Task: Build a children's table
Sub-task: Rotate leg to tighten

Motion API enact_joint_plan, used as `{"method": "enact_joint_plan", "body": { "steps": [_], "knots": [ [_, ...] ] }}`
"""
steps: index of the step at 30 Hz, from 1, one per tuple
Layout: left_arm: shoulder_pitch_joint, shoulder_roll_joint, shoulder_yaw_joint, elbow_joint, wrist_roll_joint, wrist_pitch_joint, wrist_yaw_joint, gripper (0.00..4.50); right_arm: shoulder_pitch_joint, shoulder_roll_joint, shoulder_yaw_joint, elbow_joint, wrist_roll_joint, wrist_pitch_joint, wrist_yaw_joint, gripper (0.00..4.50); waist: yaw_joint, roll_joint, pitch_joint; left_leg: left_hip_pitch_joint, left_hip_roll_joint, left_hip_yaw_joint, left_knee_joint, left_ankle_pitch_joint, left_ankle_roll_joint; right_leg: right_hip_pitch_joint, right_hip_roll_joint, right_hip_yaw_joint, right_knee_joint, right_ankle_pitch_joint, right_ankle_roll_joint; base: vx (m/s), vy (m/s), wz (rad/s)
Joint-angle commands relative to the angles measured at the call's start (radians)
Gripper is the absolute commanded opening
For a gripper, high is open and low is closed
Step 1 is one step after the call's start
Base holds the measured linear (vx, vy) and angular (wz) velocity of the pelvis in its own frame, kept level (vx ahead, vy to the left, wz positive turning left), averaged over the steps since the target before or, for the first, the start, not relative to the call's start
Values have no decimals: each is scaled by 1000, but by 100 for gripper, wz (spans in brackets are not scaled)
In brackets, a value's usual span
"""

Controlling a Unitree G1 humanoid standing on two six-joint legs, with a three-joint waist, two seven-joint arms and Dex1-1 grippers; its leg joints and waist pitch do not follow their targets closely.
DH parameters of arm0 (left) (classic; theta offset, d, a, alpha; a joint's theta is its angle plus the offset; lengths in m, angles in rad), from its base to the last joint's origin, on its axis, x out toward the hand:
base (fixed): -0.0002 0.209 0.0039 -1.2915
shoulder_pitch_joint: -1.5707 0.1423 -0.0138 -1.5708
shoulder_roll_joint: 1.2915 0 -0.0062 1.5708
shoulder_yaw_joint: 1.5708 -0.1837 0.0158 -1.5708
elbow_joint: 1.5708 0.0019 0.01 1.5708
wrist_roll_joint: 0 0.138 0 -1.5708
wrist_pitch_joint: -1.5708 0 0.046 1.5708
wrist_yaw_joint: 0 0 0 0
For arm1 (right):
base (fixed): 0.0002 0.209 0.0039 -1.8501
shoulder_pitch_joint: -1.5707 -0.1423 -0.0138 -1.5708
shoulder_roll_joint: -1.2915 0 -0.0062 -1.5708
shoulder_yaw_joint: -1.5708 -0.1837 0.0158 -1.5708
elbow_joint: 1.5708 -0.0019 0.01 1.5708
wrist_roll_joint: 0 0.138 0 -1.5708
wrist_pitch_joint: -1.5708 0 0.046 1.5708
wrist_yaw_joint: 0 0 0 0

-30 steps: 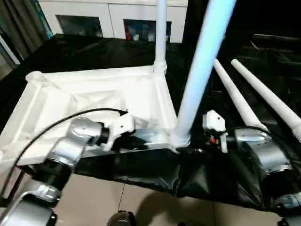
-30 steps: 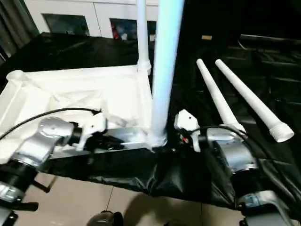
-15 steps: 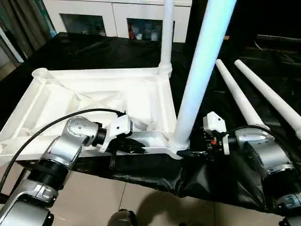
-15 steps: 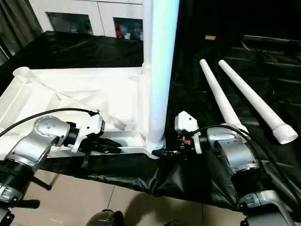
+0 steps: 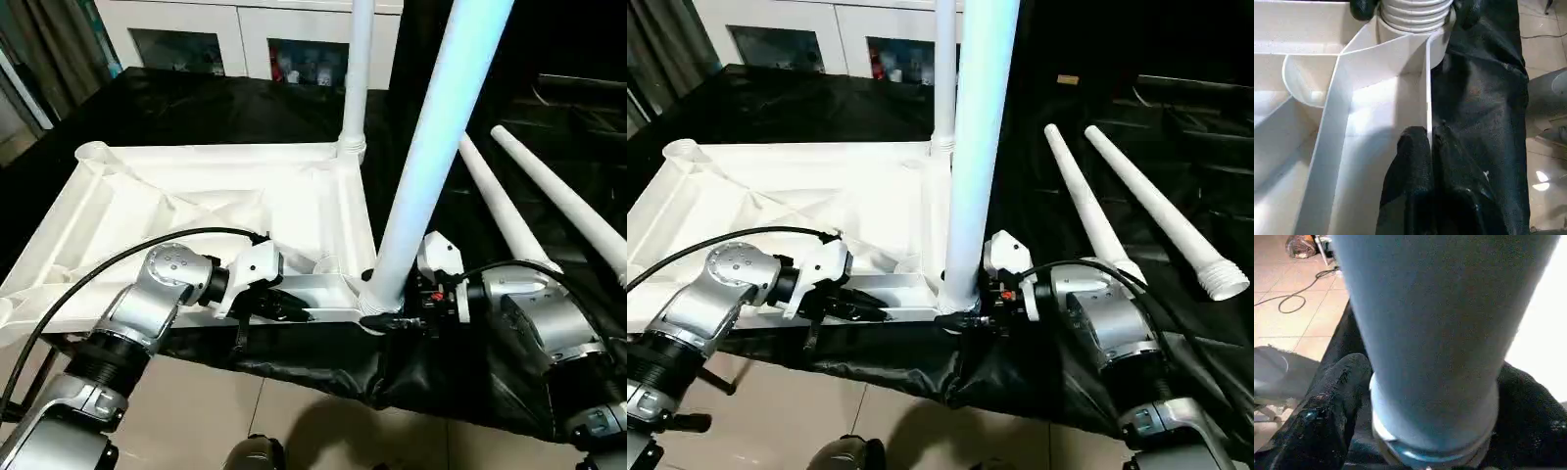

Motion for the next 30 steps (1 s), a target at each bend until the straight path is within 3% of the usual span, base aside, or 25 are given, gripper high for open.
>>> {"method": "enact_joint_plan", "body": {
  "steps": [1, 11, 22, 24, 26, 27, 28, 30],
  "knots": [
    [-14, -6, -2, -28, -15, -27, -16, 0, 12, -8, 14, -25, -5, 8, 9, 365, -1, -2, -88, 38, 59, -22, -59, -137, 93, 44, -82, 37, -62, 29, -284, 0, 0, 0],
    [-9, -5, -4, -30, -15, -28, -17, 0, 15, 7, 7, -23, 5, 16, -9, 283, 0, 1, -90, 38, 59, -24, -58, -151, 79, 44, -83, 37, -61, 22, -286, 0, 0, 0],
    [-1, -20, -7, -16, -1, -11, 24, 0, 33, 34, -6, -33, 16, 19, -53, 274, -1, 5, -93, 38, 59, -24, -57, -164, 70, 44, -82, 38, -60, 18, -285, 0, 0, 0],
    [-32, -98, 3, 62, 61, 6, 214, 0, 37, 115, -45, 18, -37, -3, -276, 273, -10, 2, -85, 40, 55, -23, -61, -197, 47, 36, -82, 39, -69, -31, -285, 0, 0, 0],
    [-58, -157, 18, 107, 82, 34, 333, 0, 24, 172, -71, 71, -74, -11, -436, 273, -12, -3, -85, 43, 54, -25, -65, -227, 17, 41, -87, 41, -75, -116, -263, 0, 0, 0],
    [-74, -193, 27, 128, 87, 53, 394, 0, 13, 207, -92, 99, -76, 2, -517, 272, -20, -4, -78, 46, 53, -25, -70, -257, -1, 35, -85, 42, -81, -173, -259, 0, 0, 0],
    [-90, -228, 36, 146, 93, 68, 457, 0, 1, 241, -113, 123, -70, 10, -582, 272, -20, -4, -78, 46, 53, -25, -70, -257, -1, 35, -85, 42, -81, -173, -259, 0, 0, 0],
    [-121, -309, 54, 189, 106, 103, 601, 0, -40, 322, -164, 191, -67, 32, -772, 272, -28, -7, -69, 57, 50, -30, -78, -344, -34, 33, -89, 44, -98, -306, -221, 0, 0, 0]
  ]
}}
